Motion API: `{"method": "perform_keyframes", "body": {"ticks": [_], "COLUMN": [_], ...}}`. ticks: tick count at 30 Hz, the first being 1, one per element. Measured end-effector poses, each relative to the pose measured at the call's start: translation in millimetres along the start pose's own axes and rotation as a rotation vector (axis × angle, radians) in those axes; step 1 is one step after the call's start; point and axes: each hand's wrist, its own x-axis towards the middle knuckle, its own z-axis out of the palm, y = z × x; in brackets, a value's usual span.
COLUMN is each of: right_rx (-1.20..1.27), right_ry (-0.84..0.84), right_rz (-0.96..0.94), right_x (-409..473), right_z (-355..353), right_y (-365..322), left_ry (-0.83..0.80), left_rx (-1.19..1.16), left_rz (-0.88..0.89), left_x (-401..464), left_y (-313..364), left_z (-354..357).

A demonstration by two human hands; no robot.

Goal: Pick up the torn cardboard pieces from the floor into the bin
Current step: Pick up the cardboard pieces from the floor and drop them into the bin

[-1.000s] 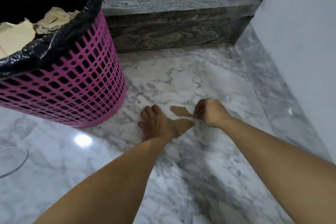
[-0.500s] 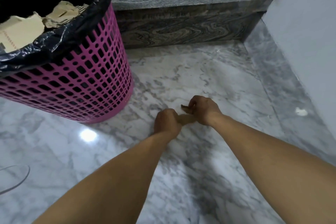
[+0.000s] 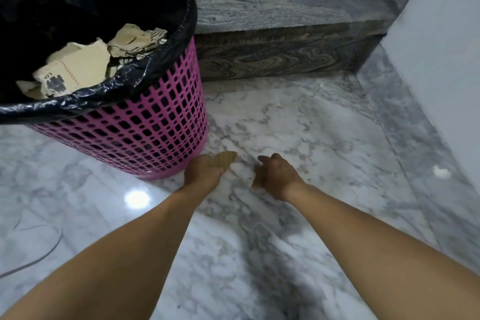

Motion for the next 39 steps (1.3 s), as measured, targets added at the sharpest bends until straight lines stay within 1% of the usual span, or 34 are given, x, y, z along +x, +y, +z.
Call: {"method": "perform_keyframes", "body": {"ticks": [4,8,11,13,16,18,20,21,22,23,24,25,26,27,28,29,30,31,32,35,39], "right_rx": [-0.095,-0.149,-0.096,-0.083,-0.023,0.048,0.122,0.157,0.205,0.251,0.278,0.285,0.29,0.305,0.314,0.302,0.284,0.285,0.304,0.402,0.619], "right_ry": [0.057,0.014,0.002,-0.046,-0.071,-0.01,0.104,0.16,0.198,0.234,0.269,0.31,0.355,0.392,0.421,0.437,0.446,0.451,0.449,0.421,0.295], "right_rz": [0.029,0.037,0.055,0.059,0.093,0.111,0.102,0.099,0.104,0.097,0.086,0.076,0.082,0.085,0.075,0.062,0.054,0.037,0.031,0.004,-0.015], "right_x": [0,0,1,4,1,-3,-8,-11,-14,-19,-23,-27,-33,-39,-46,-51,-55,-58,-60,-65,-62], "right_z": [8,8,6,5,0,-16,-50,-72,-92,-114,-134,-152,-172,-190,-208,-222,-233,-243,-249,-253,-237], "right_y": [2,3,1,-1,0,-2,-10,-17,-22,-30,-38,-47,-59,-73,-90,-106,-123,-143,-159,-209,-267], "left_ry": [-0.028,-0.024,-0.033,-0.02,-0.076,-0.108,-0.02,-0.037,-0.179,-0.172,-0.206,-0.219,-0.236,-0.205,-0.158,-0.157,-0.175,-0.159,-0.136,0.014,0.252], "left_rx": [-0.018,0.071,0.143,0.171,0.216,0.27,0.305,0.251,0.212,0.12,-0.071,0.038,0.122,0.097,0.199,0.302,0.36,0.392,0.386,0.303,0.217], "left_rz": [0.037,0.043,0.06,0.064,0.02,-0.029,-0.093,-0.132,-0.047,-0.06,-0.098,-0.02,0.013,0.002,0.062,0.109,0.138,0.135,0.109,0.057,0.039], "left_x": [-10,-12,-16,-18,-21,-34,-47,-51,-63,-67,-63,-68,-79,-88,-99,-110,-118,-126,-135,-143,-126], "left_y": [10,19,27,32,42,63,88,102,117,133,145,156,168,183,200,214,227,238,247,254,241], "left_z": [-7,-14,-23,-29,-39,-46,-49,-50,-55,-53,-52,-55,-59,-60,-66,-71,-78,-91,-104,-152,-208]}}
